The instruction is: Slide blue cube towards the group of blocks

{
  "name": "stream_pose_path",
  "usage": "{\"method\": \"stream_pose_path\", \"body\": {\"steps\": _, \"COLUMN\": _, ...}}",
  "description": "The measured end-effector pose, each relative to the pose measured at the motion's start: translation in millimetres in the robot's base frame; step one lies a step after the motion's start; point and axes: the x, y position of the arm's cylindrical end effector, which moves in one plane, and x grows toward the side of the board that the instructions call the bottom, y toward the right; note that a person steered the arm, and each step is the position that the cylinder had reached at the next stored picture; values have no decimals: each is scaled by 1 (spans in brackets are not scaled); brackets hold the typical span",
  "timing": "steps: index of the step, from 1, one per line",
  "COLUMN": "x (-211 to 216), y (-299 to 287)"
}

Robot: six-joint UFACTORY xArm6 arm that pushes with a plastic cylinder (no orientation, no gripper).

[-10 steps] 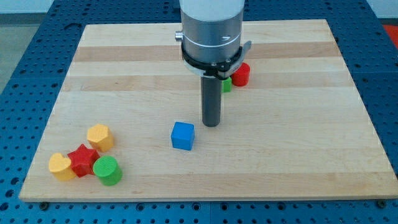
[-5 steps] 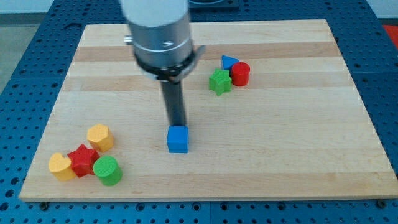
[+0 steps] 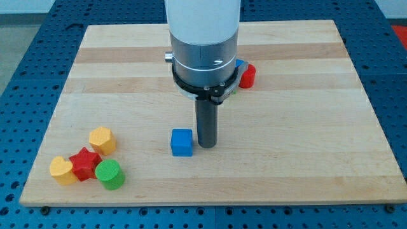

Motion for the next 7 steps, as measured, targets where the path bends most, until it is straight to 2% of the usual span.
{"method": "stream_pose_path", "body": {"steps": 7, "x": 0, "y": -133}}
